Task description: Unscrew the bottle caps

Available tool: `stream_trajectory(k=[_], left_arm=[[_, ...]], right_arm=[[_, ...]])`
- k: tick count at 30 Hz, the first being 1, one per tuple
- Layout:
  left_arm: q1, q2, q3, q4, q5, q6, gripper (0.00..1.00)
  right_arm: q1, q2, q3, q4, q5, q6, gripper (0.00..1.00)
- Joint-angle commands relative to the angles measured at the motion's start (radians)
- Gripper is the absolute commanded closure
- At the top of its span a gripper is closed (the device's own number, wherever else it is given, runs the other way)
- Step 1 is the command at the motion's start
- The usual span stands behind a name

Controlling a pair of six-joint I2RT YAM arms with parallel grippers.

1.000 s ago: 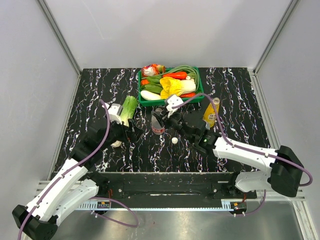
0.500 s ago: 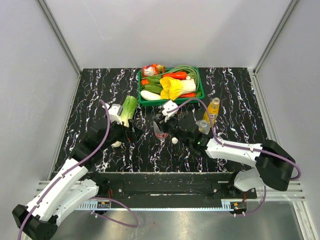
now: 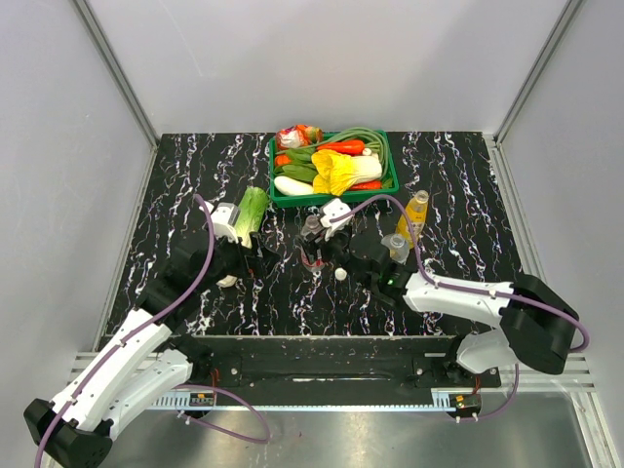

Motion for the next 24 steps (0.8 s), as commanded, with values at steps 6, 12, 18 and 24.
stream_trajectory(k=[6,12,18,24], left_arm=[[0.0,0.001,0.006,0.032,-0.007,-0.012,0.01],[0.0,0.02,0.009,0.04,-0.004,-0.017,0.01],[0.002,0.044,0.012,0.055,-0.011,-0.028,0.01],[0.0,0.043,0.018,0.057,-0.014,-0.037,0.01]], right_arm=[[0.009,-0.146,0.089,-0.131,-0.052,0.049,0.0],[0.009,-0.202,0.129,-0.195,-0.078,0.088,0.0],[0.009,-0.217,0.164,-0.24,-0.085,0.108,0.0],[0.007,-0.248,0.29,-0.398,-0.048,0.235,0.0]])
